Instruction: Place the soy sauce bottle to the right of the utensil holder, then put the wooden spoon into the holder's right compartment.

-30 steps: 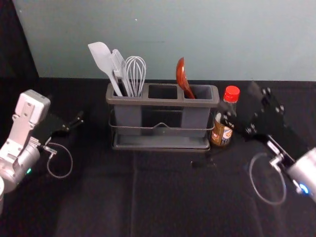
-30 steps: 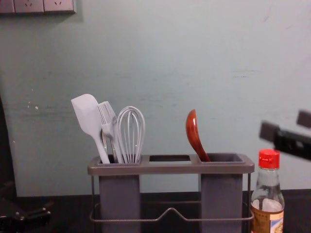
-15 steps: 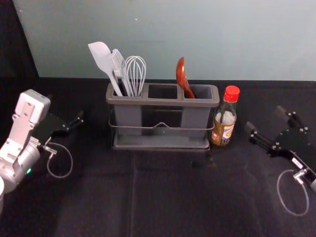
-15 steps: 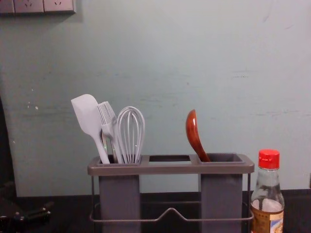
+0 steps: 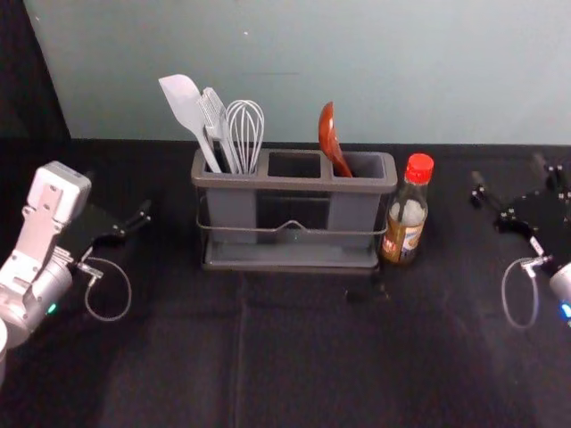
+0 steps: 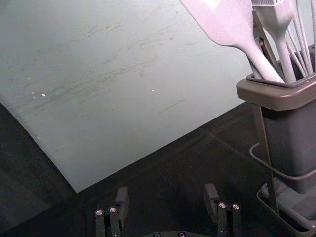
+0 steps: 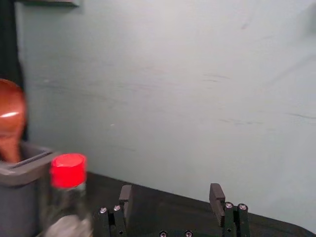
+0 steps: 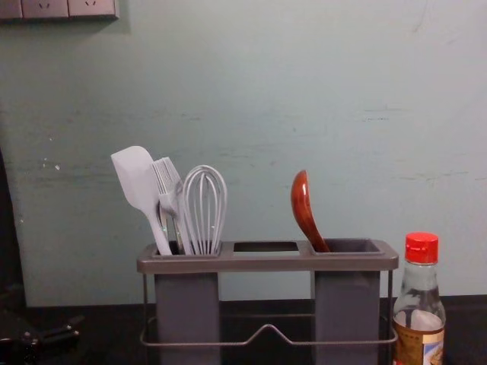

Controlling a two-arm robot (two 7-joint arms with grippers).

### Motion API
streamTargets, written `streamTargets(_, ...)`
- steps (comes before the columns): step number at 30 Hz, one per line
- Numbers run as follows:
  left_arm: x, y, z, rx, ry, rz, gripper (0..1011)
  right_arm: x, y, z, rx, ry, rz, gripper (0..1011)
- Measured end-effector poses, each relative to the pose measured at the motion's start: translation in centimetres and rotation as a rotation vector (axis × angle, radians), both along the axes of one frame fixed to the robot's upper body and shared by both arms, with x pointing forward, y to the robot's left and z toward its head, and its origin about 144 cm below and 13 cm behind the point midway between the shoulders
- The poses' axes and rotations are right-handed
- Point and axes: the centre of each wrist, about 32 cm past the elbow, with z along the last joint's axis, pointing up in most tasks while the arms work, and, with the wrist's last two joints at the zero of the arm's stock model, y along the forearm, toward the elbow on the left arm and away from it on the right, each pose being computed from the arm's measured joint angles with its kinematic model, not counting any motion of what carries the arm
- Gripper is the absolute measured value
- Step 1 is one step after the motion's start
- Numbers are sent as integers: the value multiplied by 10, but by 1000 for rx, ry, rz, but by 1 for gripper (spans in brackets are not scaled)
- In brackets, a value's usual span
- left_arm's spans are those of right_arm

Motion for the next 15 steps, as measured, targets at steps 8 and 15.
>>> streamTargets(8,0,0,0,0,0,0,1005,31,11,3,11,62,-40,1002)
streamTargets(15,0,0,0,0,0,0,1005,51,14,11,-23,128,-1,1002)
